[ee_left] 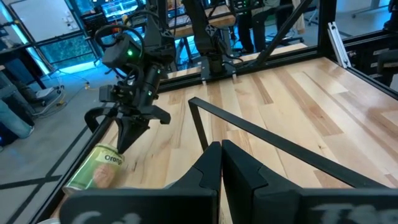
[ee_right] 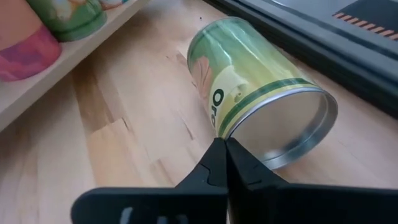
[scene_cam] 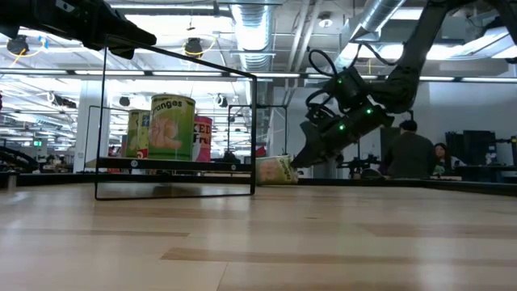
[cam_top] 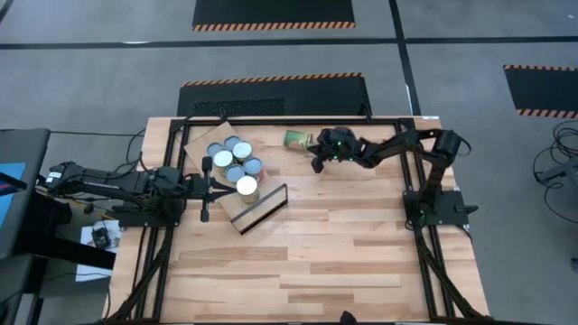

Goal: Pick and place cans onto a shelf
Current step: Put the top large canned oranges on the shelf

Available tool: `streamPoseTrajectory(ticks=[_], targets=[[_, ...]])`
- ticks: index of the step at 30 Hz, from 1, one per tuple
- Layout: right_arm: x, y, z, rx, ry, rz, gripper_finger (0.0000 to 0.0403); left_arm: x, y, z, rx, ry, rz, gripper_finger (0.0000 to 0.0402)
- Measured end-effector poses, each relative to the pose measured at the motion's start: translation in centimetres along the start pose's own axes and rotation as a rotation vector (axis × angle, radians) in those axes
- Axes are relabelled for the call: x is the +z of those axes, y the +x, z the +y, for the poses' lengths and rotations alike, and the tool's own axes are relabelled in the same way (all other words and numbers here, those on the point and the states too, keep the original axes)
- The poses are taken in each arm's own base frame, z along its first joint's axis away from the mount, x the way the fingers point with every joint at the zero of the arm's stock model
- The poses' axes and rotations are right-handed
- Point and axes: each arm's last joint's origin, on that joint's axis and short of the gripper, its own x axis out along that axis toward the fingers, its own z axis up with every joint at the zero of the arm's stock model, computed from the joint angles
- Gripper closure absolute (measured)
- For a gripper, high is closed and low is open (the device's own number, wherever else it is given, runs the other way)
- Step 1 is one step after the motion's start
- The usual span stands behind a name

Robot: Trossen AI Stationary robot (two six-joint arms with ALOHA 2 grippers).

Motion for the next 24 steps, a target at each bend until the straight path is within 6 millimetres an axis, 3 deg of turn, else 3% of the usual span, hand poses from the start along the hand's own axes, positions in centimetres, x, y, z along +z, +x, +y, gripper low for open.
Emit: streamPoseTrajectory(ticks=[6, 15, 19, 24], targets=[[1.7, -2.0, 0.4, -0.005, -0.048, 0.03, 0.0399, 0.0, 0.0, 0.0, 0.0, 0.0, 0.0, 0.0399], [7.2, -6.2, 3.3, 0.036, -0.223, 0.275, 0.0399, 0.0, 0.0, 0.0, 0.0, 0.0, -0.001, 0.0399], [9.1, -6.8, 4.7, 0.046, -0.282, 0.401, 0.0399, 0.0, 0.0, 0.0, 0.0, 0.0, -0.001, 0.0399], [9.6, -5.2, 6.2, 0.075, -0.318, 0.518, 0.0399, 0.0, 0.0, 0.0, 0.0, 0.0, -0.003, 0.0399]])
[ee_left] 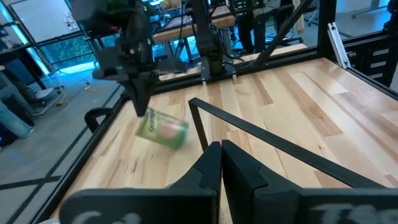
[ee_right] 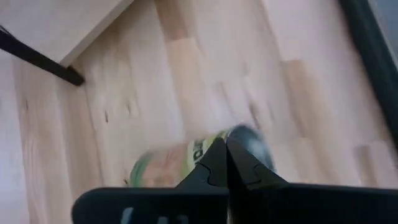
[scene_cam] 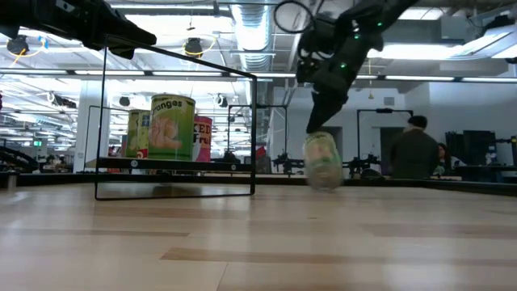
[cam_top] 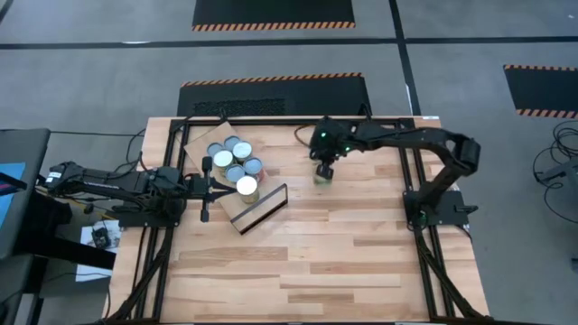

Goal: Pick and place cans onto a shelf
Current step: Put the top large canned oranges on the shelf

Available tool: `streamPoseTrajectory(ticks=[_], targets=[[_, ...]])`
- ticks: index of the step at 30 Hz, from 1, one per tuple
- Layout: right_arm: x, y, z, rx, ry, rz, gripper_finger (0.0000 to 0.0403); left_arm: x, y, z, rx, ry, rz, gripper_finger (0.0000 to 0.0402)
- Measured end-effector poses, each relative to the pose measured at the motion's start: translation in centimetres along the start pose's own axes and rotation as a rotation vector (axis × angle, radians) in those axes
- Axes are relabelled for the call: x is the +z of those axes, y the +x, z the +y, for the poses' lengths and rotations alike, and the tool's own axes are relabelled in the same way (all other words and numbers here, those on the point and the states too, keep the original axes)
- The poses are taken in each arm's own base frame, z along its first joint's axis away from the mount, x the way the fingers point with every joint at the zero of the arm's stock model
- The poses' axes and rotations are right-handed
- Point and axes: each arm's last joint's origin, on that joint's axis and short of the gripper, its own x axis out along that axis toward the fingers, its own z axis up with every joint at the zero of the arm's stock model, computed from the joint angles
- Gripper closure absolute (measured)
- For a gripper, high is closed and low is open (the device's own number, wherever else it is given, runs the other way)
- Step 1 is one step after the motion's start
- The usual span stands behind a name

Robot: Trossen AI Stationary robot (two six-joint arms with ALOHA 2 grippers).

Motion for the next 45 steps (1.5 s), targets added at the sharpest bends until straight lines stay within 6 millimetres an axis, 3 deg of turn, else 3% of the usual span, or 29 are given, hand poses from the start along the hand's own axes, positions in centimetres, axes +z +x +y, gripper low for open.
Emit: streamPoseTrajectory(ticks=[8, 12, 16, 22, 27, 31, 35, 39, 45], targets=[[-0.1, 2.3, 3.1, 0.014, -0.077, 0.092, 0.0399, 0.0, 0.0, 0.0, -0.002, 0.0, 0.002, 0.0399], [0.1, 1.4, 4.0, 0.017, -0.064, 0.068, 0.0398, -0.1, 0.0, 0.0, -0.004, 0.003, 0.004, 0.0399], [-0.7, -1.3, 3.9, -0.001, 0.031, 0.119, 0.0381, -0.1, 0.0, 0.0, -0.008, 0.0, 0.003, 0.0399], [-2.4, -4.3, 3.4, -0.034, 0.32, 0.187, 0.0324, -0.2, 0.3, -0.1, -0.014, 0.004, 0.014, 0.0399], [-3.2, -4.6, 3.6, -0.035, 0.556, 0.205, 0.0235, -0.2, 0.7, -0.2, -0.019, 0.006, 0.022, 0.0399], [-3.6, -3.1, 3.6, -0.078, 0.677, 0.281, 0.0143, -0.4, 1.0, -0.3, -0.046, 0.008, 0.032, 0.0399], [-4.1, -0.4, 3.7, -0.11, 0.687, 0.383, 0.0081, -0.3, 0.9, -0.3, -0.046, 0.007, 0.028, 0.0399], [-4.9, 1.3, 3.7, -0.147, 0.678, 0.488, 0.0058, -0.3, 0.9, -0.4, -0.06, 0.005, 0.025, 0.0399], [-5.5, 3.1, 3.8, -0.19, 0.674, 0.551, 0.0061, -0.3, 0.9, -0.6, -0.073, 0.011, 0.023, 0.0399]])
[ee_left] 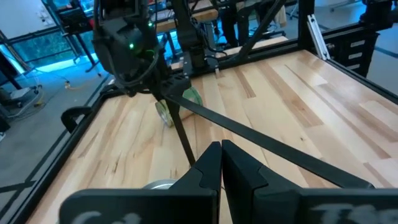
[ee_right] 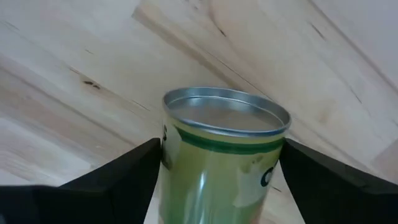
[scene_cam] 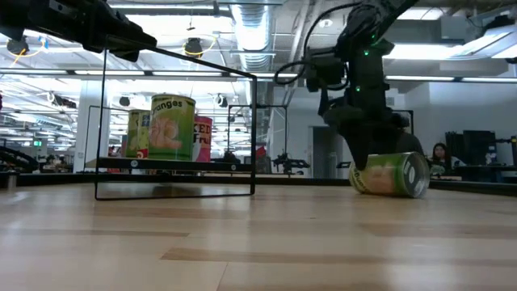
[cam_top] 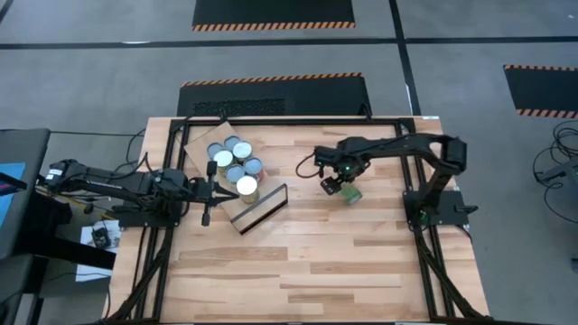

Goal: Pick and place cans onto a shelf
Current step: Put the top large canned oranges on the shelf

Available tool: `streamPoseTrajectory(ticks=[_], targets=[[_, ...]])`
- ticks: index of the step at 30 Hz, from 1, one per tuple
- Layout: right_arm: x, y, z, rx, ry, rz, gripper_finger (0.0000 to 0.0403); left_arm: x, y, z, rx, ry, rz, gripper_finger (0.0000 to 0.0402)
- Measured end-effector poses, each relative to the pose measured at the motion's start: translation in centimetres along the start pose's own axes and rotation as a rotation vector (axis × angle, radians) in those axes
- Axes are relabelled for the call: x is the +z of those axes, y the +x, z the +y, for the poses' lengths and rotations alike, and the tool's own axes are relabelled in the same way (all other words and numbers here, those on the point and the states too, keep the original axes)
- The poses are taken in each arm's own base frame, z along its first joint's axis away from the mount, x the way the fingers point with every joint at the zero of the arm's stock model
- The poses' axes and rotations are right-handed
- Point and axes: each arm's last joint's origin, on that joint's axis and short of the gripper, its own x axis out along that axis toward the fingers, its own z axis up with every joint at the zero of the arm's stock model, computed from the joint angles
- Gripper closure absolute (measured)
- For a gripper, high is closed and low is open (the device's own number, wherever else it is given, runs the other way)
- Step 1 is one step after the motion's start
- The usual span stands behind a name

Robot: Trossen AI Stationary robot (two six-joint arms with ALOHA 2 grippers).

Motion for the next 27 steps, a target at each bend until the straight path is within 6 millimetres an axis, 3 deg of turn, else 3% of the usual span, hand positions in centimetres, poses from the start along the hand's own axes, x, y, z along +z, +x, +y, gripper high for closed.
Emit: streamPoseTrajectory(ticks=[9, 17, 23, 27], targets=[[0.4, 0.5, 0.6, 0.018, -0.052, -0.03, 0.0068, 0.0, 0.0, 0.0, 0.0, 0.0, 0.0, 0.0399], [0.4, -0.5, 0.9, 0.066, -0.145, -0.105, 0.0108, 0.0, 0.0, 0.0, 0.0, 0.0, 0.0, 0.0399], [-0.7, -4.4, 0.7, 0.122, -0.189, -0.274, 0.0108, 0.0, 0.0, 0.0, 0.0, 0.0, 0.0, 0.0399], [-1.8, -7.7, 0.5, 0.105, -0.253, -0.482, 0.0109, 0.0, 0.0, 0.0, -0.001, 0.0, 0.0, 0.0399]])
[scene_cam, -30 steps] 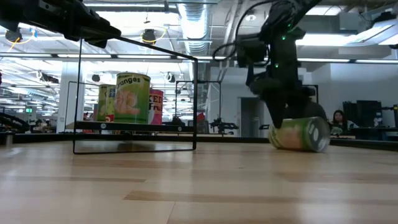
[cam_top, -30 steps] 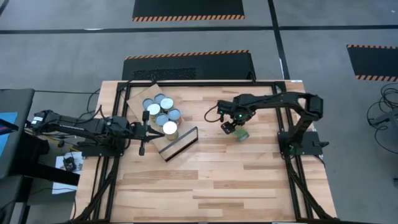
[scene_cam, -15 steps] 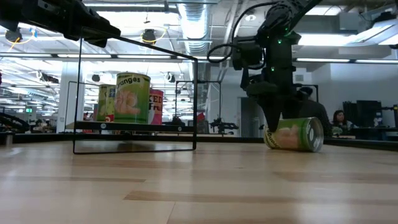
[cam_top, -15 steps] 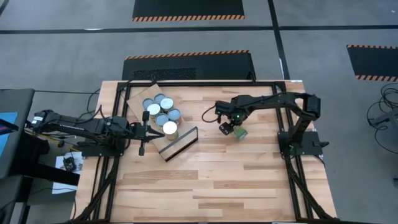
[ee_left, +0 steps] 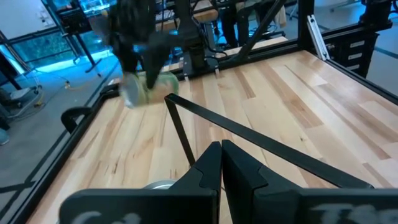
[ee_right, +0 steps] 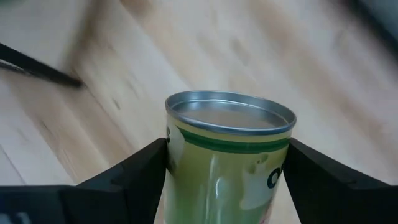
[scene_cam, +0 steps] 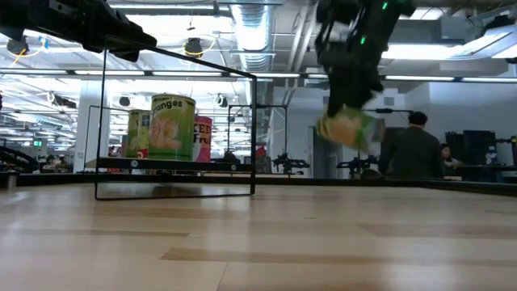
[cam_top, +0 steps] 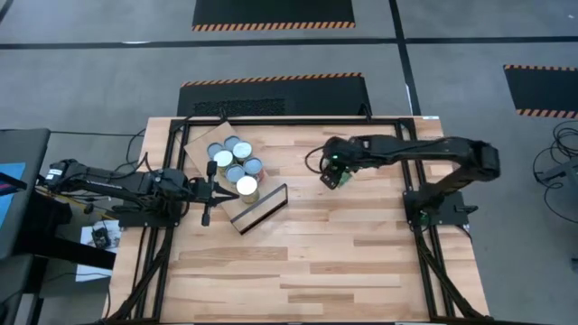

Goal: Pick and place cans onto a shelf
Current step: Put the top large canned oranges on the shelf

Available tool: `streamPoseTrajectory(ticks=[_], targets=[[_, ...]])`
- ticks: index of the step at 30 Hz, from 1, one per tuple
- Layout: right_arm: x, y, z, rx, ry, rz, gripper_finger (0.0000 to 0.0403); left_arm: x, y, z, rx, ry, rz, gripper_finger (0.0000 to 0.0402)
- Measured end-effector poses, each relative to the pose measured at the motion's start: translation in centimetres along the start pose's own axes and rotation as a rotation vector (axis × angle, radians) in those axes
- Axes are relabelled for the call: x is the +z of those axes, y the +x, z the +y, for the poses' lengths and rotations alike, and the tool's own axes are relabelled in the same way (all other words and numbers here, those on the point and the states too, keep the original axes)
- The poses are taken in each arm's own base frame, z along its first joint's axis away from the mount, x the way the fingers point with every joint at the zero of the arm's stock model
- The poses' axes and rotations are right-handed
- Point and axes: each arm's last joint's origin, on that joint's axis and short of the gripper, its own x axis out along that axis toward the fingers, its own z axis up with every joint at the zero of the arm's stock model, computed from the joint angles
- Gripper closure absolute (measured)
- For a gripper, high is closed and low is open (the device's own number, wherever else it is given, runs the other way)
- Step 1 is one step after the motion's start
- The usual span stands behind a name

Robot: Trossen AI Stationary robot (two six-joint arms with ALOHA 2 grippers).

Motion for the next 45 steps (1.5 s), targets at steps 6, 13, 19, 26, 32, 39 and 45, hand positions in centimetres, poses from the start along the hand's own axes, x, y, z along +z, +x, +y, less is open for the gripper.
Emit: streamPoseTrajectory(ticks=[6, 13, 19, 26, 32, 39, 45], targets=[[0.1, -2.0, -0.1, 0.126, -0.215, -0.33, 0.0109, 0.0, 0.0, 0.0, 0.001, -0.008, -0.004, 0.0399], [-0.2, 1.4, -2.8, 0.371, -0.416, -0.74, 0.0109, 0.2, 0.0, 0.0, 0.007, -0.005, -0.014, 0.0399], [1.4, 5.3, -4.0, 0.588, -0.499, -0.952, 0.0109, 0.6, 0.0, 0.2, 0.036, 0.012, -0.057, 0.0399], [1.7, 9.9, -3.4, 0.777, -0.5, -1.021, 0.011, 1.0, -0.1, 0.4, 0.081, -0.021, -0.097, 0.0399], [2.4, 13.0, -1.5, 0.872, -0.491, -0.999, 0.011, 1.0, -0.1, 0.5, 0.103, -0.03, -0.094, 0.0399], [3.0, 14.2, 0.3, 0.905, -0.51, -0.996, 0.011, 1.0, -0.1, 0.5, 0.104, -0.049, -0.098, 0.0399], [3.0, 14.1, 1.1, 0.899, -0.534, -1.007, 0.0109, 1.1, -0.1, 0.5, 0.105, -0.048, -0.098, 0.0399]])
